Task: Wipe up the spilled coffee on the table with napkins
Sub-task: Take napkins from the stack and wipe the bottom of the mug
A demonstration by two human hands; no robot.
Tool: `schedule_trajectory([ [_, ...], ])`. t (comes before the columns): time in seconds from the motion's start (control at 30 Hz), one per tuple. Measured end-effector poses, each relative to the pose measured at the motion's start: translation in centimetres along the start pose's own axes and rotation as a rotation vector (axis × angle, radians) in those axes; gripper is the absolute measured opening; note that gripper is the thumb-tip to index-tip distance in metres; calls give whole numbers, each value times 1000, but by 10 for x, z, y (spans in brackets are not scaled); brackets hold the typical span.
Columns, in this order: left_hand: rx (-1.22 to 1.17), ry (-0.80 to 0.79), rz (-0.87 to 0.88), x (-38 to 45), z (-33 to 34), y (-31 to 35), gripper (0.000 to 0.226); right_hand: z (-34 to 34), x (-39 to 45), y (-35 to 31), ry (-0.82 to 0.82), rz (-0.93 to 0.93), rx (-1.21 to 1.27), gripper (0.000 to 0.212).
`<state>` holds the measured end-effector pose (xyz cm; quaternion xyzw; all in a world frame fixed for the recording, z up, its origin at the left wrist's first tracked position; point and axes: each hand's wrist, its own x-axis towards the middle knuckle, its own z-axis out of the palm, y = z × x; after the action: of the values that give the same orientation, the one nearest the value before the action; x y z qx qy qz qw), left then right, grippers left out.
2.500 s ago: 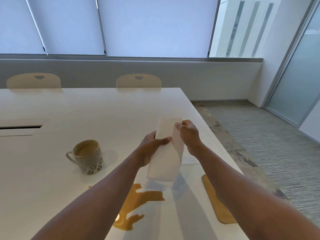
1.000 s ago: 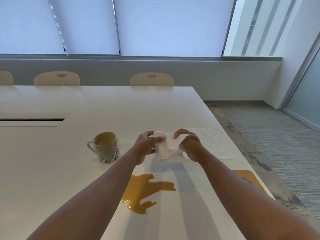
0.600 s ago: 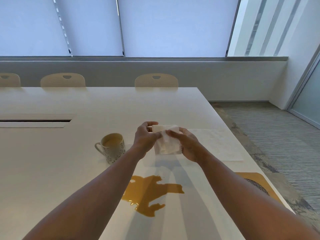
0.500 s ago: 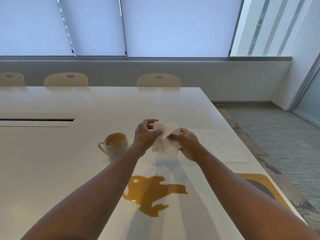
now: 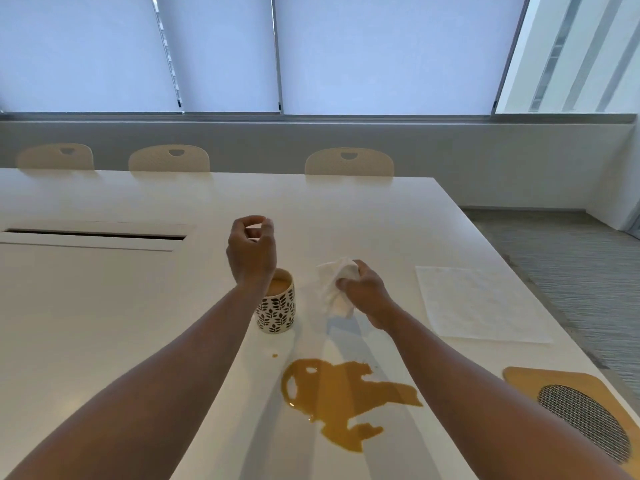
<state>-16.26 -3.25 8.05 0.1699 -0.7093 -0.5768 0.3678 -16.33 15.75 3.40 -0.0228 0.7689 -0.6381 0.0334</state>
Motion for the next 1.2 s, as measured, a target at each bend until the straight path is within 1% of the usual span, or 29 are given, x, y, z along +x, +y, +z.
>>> schedule_trajectory([
  [0.13,18,154,-59,13,-17,-21,19,21,3,6,-60,-23,-102,46],
  [0.2,37,191,-112,19,-23,-33,23,30,5,9,-84,-18,-154,47],
  [0.3,40,198,-197,23,-30,-53,32,43,7,14,-103,-10,-224,43],
  [0.43,-3,127,-293,19,-33,-75,37,55,8,18,-54,-35,-269,38],
  [0.53,-67,61,-368,14,-29,-87,37,59,9,18,-118,-48,-280,39],
  [0.57,-91,41,-390,13,-28,-89,37,60,9,18,-156,-46,-279,43],
  [0.67,-138,-5,-437,10,-24,-95,37,57,8,18,-238,-3,-284,68],
  [0.7,-147,-21,-449,9,-22,-97,37,55,7,19,-272,2,-268,72],
  [0.77,-160,-55,-474,9,-19,-100,38,52,8,22,-329,-2,-226,74],
  [0.83,-174,-88,-504,8,-18,-101,42,53,8,24,-321,-7,-245,75],
  [0.9,-186,-111,-533,7,-17,-101,46,56,8,26,-273,-39,-334,69],
  [1.0,-217,-106,-564,5,-17,-104,53,60,11,27,-216,-128,-456,45],
  [1.07,-255,-120,-577,3,-17,-104,47,61,10,28,-203,-165,-461,36],
  [1.13,-294,-142,-616,2,-17,-103,38,60,9,28,-193,-178,-458,33],
  [1.2,-302,-154,-643,1,-17,-103,33,59,7,29,-200,-195,-450,29],
])
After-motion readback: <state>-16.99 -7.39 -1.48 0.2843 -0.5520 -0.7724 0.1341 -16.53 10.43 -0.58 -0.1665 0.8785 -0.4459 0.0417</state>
